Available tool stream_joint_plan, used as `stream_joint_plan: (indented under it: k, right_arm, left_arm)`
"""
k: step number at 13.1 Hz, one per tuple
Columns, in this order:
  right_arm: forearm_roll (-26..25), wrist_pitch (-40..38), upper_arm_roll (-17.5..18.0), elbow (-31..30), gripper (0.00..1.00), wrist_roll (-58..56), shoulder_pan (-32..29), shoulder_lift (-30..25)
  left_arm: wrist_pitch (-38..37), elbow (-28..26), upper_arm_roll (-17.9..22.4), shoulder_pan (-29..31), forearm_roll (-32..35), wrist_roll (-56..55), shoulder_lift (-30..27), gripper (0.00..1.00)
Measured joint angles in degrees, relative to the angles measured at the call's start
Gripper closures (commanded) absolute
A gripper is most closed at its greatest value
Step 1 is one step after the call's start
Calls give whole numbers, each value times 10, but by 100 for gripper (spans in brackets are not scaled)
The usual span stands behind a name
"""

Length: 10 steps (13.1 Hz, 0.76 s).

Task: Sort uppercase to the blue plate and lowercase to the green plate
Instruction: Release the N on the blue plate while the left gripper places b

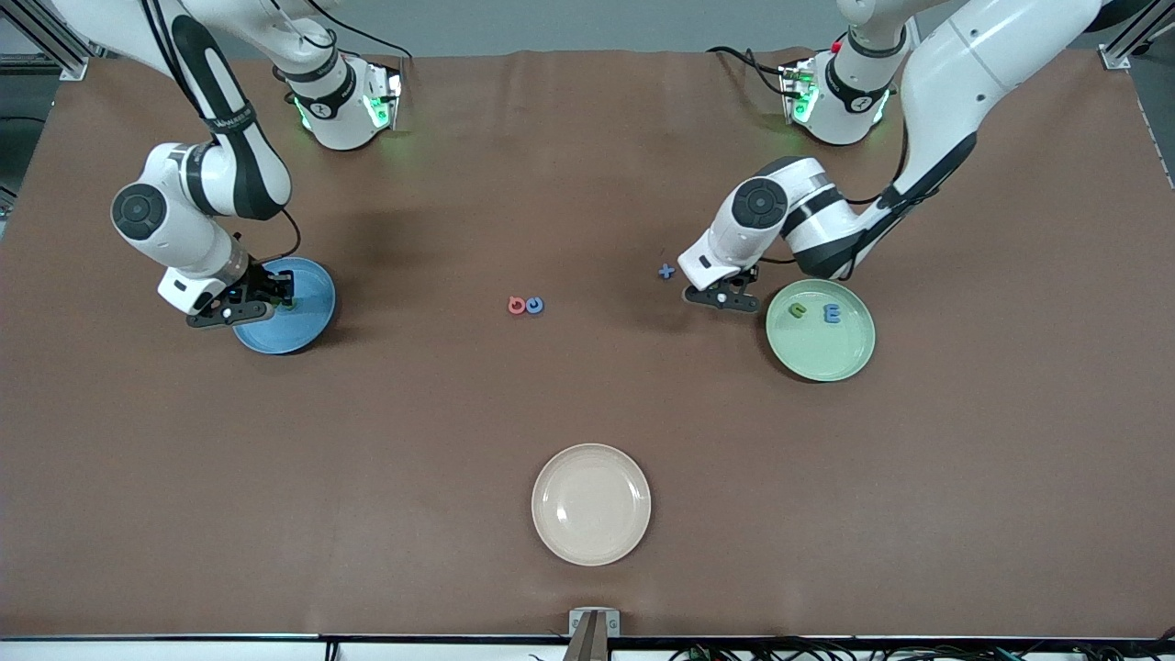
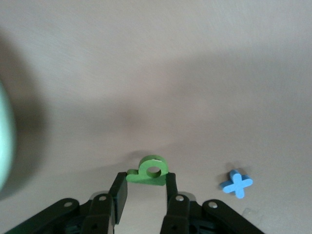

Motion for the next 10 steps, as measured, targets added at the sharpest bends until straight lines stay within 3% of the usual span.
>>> stream_joint_plan:
  k: [2,4,5,7,10]
  right_arm:
    - [25,25,4,-1,98,0,11,24]
    - [54,47,6,-1,96,0,30,47]
    - [64,53,6,-1,85,0,38,54]
    - [70,55,6,-1,1,0,46,59]
    - [71,55,6,0,0,0,47,59]
  left_arm:
    - [-62,10,-59,89,0,46,-10,83]
    - [-79,13,-75,153,0,97,-14,83]
    - [-79,14,-74,174,0,118,-13,83]
    - [-79,26,-64,194,8,146,-13,82]
    - [-79,59,-35,193,51,157,1,82]
